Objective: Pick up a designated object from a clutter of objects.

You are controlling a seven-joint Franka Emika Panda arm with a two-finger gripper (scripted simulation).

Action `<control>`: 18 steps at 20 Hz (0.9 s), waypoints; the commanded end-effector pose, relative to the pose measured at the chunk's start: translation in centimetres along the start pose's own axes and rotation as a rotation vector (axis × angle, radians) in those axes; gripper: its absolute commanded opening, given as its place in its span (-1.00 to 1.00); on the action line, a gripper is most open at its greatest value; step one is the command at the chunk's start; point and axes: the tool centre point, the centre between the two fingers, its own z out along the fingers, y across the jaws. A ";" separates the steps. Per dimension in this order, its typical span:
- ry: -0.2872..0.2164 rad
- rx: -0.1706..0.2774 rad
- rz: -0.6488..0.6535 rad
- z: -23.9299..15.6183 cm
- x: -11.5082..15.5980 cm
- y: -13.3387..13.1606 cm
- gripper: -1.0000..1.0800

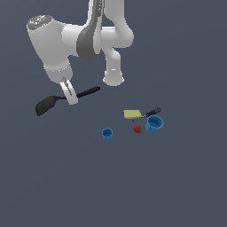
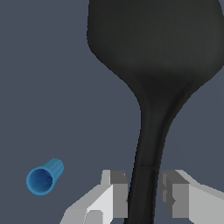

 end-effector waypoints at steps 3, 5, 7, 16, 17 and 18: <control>0.002 -0.001 0.000 -4.5 -0.7 -0.1 -1.00; 0.002 -0.001 0.000 -6.4 -1.0 -0.2 -1.00; 0.002 -0.001 0.000 -8.1 -1.3 -0.3 -1.00; 0.001 0.001 -0.002 -13.6 -2.1 -0.8 -1.00; 0.000 0.001 -0.002 -13.9 -2.2 -0.8 -1.00; 0.000 0.001 -0.002 -14.2 -2.2 -0.9 -1.00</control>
